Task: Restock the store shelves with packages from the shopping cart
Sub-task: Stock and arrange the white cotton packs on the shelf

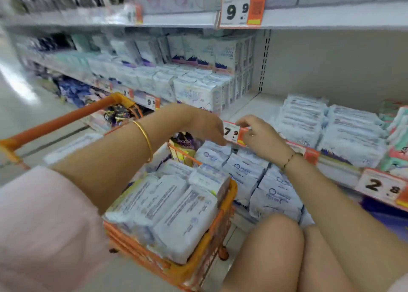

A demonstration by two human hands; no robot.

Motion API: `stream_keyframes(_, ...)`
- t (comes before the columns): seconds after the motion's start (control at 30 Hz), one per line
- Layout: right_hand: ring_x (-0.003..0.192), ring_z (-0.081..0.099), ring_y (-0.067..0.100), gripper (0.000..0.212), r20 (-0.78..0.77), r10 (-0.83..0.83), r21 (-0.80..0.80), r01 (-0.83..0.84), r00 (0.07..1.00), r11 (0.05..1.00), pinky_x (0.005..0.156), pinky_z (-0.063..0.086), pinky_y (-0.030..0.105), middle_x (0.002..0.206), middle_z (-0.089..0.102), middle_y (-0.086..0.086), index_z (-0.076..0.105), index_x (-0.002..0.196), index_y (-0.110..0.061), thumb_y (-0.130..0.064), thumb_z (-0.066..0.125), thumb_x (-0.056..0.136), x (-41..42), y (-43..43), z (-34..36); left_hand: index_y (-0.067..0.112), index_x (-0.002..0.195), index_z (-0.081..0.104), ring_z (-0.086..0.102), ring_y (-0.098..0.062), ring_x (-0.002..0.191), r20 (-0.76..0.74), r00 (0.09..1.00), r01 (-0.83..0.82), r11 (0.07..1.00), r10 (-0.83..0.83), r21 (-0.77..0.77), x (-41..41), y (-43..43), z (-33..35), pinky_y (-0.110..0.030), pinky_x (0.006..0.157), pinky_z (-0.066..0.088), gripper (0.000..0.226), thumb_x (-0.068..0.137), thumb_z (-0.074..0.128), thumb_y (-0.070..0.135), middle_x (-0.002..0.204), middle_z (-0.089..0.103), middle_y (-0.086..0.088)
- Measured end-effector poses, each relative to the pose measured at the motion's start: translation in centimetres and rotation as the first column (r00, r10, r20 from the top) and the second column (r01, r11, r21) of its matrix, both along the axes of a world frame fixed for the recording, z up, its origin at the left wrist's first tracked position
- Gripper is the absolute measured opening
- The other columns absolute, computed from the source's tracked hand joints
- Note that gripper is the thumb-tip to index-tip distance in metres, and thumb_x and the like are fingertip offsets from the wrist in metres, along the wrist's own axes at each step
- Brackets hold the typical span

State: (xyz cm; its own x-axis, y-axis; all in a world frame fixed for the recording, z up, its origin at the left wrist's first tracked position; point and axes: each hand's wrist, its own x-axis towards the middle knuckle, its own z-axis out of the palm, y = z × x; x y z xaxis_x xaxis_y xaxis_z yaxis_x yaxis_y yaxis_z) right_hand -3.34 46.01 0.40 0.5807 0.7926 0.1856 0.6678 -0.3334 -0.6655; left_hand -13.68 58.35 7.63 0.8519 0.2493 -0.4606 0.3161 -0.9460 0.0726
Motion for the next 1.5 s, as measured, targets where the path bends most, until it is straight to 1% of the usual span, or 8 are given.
stream_keyframes(0.23,0.115,0.049,0.026,0.037,-0.04,0.093,-0.064,-0.095,0.995,0.993,0.09,0.042,0.031,0.127,0.051,0.014,0.05,0.125,-0.005,0.002,0.043,0.089,-6.4,0.2,-0.8,0.016,0.124,0.04,0.044,-0.021,0.078,-0.029,0.998,-0.063,0.998,0.062,-0.012,-6.3,-1.1,-3.4,-0.027,0.064,0.039,0.041,0.094,0.047,0.043,0.1,0.046,-0.005)
stream_keyframes(0.33,0.113,0.049,0.029,0.036,-0.024,0.063,-0.09,-0.065,0.998,0.994,0.09,0.043,0.034,0.123,0.051,0.014,0.048,0.127,-0.004,-0.001,0.043,0.091,-7.0,-0.3,-0.8,0.022,0.147,0.02,0.051,-0.027,0.116,-0.01,0.994,-0.106,0.994,0.106,-0.003,-5.9,-2.3,-5.2,-0.041,0.097,0.044,0.073,0.089,0.046,0.057,0.141,0.039,-0.007)
stream_keyframes(0.53,0.108,0.052,0.028,0.037,-0.057,-0.013,-0.079,0.009,0.998,0.997,0.08,0.047,0.036,0.121,0.052,0.012,0.048,0.125,-0.007,0.0,0.044,0.089,-5.8,-2.0,-1.7,0.021,0.139,0.03,0.044,-0.033,0.117,0.06,0.983,-0.178,0.982,0.175,0.065,-4.5,-4.0,-7.5,-0.043,0.093,0.043,0.072,0.081,0.056,0.056,0.137,0.036,-0.013)
stream_keyframes(0.77,0.105,0.056,0.029,0.038,-0.177,-0.077,0.012,0.081,0.981,0.997,0.085,0.049,0.039,0.123,0.052,0.013,0.047,0.128,-0.007,0.0,0.042,0.091,-4.7,-3.1,-1.3,0.018,0.118,0.048,0.048,-0.023,0.098,0.31,0.887,-0.282,0.933,0.343,-0.225,-4.3,-1.7,-1.8,-0.03,0.075,0.041,0.037,0.086,0.054,0.038,0.112,0.05,-0.005)
stream_keyframes(0.9,0.102,0.06,0.034,0.035,-0.262,-0.087,0.103,0.118,0.961,0.988,0.081,0.052,0.046,0.112,0.054,0.01,0.048,0.124,-0.008,0.0,0.036,0.092,-4.1,-3.7,-0.2,0.015,0.113,0.046,0.063,-0.022,0.073,0.292,0.796,-0.322,0.78,0.53,-0.537,-3.1,-1.0,-0.2,-0.03,0.061,0.053,0.026,0.091,0.048,0.028,0.091,0.062,-0.008)
stream_keyframes(1.0,0.098,0.056,0.023,0.029,-0.289,-0.078,0.174,0.132,0.954,0.976,0.081,0.05,0.041,0.109,0.056,0.004,0.052,0.121,-0.01,-0.011,0.039,0.096,-3.2,-4.4,0.7,0.011,0.11,0.047,0.066,-0.027,0.082,0.213,0.778,-0.3,0.648,0.591,-0.7,-1.5,-2.0,-0.2,-0.041,0.081,0.056,0.023,0.093,0.044,0.026,0.097,0.067,-0.013)
stream_keyframes(1.27,0.104,0.058,0.01,0.041,-0.306,-0.11,0.155,0.163,0.946,0.974,0.088,0.051,0.032,0.112,0.057,-0.008,0.051,0.122,-0.025,-0.05,0.051,0.089,1.9,-9.0,2.5,0.014,0.083,0.051,0.062,-0.019,0.071,0.191,0.754,-0.224,0.518,0.629,-0.825,4.8,-5.9,0.5,-0.036,0.08,0.054,0.021,0.093,0.044,0.031,0.073,0.063,-0.005)
stream_keyframes(1.5,0.081,0.063,0.011,0.034,-0.413,-0.207,0.288,0.343,0.887,0.894,0.067,0.053,0.03,0.095,0.06,-0.004,0.05,0.113,-0.025,-0.026,0.066,0.084,5.9,-11.1,3.7,0.015,0.094,0.057,0.064,-0.019,0.082,0.116,0.783,-0.057,0.255,0.611,-0.965,10.7,-7.0,1.3,-0.034,0.084,0.053,0.039,0.093,0.042,0.051,0.082,0.067,-0.003)
